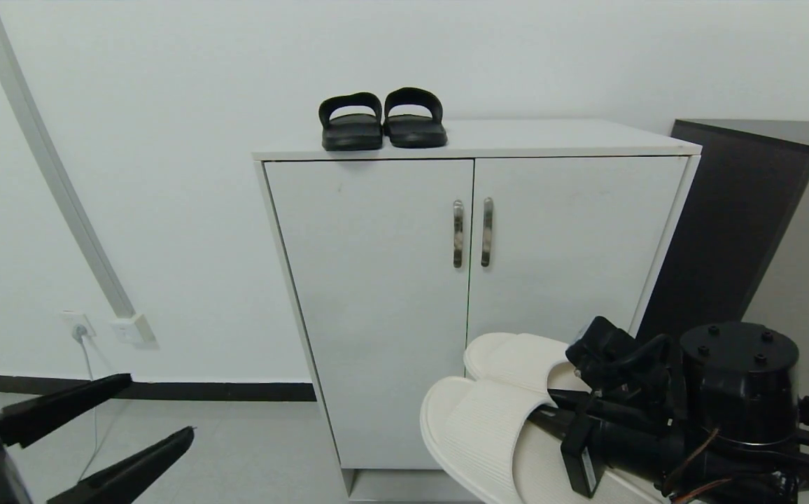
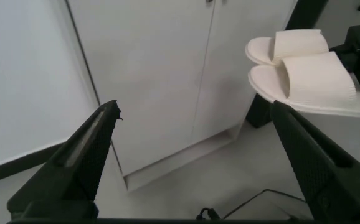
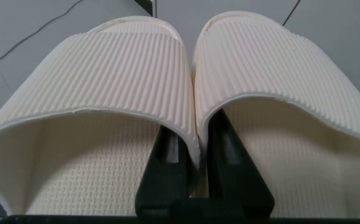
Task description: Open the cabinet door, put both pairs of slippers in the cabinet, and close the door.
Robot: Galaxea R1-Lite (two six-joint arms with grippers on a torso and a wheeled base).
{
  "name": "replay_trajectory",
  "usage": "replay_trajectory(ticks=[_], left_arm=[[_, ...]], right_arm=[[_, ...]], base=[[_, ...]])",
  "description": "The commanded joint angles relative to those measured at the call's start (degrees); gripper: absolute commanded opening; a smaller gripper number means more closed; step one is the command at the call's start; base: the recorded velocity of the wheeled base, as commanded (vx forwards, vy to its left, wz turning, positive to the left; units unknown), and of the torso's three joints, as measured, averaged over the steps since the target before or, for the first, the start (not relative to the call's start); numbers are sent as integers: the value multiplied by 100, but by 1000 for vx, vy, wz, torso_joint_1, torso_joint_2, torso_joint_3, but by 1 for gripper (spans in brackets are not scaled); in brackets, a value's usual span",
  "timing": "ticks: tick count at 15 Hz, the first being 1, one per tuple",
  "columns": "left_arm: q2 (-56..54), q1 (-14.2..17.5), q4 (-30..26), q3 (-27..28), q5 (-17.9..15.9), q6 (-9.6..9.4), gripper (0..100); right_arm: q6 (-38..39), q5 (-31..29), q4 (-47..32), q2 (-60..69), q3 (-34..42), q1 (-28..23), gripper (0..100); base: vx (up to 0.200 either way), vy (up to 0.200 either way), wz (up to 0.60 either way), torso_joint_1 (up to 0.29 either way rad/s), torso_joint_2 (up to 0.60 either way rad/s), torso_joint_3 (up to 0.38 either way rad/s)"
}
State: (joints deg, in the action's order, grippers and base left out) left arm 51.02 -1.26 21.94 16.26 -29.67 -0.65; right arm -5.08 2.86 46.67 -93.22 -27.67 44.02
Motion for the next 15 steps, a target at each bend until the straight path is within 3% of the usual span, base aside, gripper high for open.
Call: replay_trajectory(ticks=[1, 5, 8, 10, 11, 13, 14, 15], left_arm=[[1174, -191, 513, 96, -127, 3, 100], [2307, -815, 1523, 615, -127, 21, 100], [3046, -1333, 1805, 1450, -100, 65, 100], [3599, -1843, 1849, 2355, -127, 232, 100], [3731, -2045, 1901, 2654, -118, 363, 100], [3810, -2476, 1884, 3208, -100, 1005, 100], [3828, -2581, 1884, 3322, -100, 1163, 100], [3969, -2889, 1857, 3709, -135, 1603, 100]], right_arm=[[-1, 4, 0, -21, -1, 1, 0], [34, 4, 9, -82, -19, 1, 0], [34, 4, 9, -117, -10, -16, 0], [34, 4, 9, -126, -19, -25, 0], [34, 4, 9, -135, -19, -25, 0], [34, 4, 9, -135, -19, -43, 0], [34, 12, 9, -135, -28, -51, 0], [43, 12, 18, -126, -36, -87, 0]], base=[[0, 0, 0, 0, 0, 0], [0, 0, 0, 0, 0, 0], [0, 0, 0, 0, 0, 0], [0, 0, 0, 0, 0, 0], [0, 0, 0, 0, 0, 0], [0, 0, 0, 0, 0, 0], [0, 0, 0, 0, 0, 0], [0, 0, 0, 0, 0, 0]])
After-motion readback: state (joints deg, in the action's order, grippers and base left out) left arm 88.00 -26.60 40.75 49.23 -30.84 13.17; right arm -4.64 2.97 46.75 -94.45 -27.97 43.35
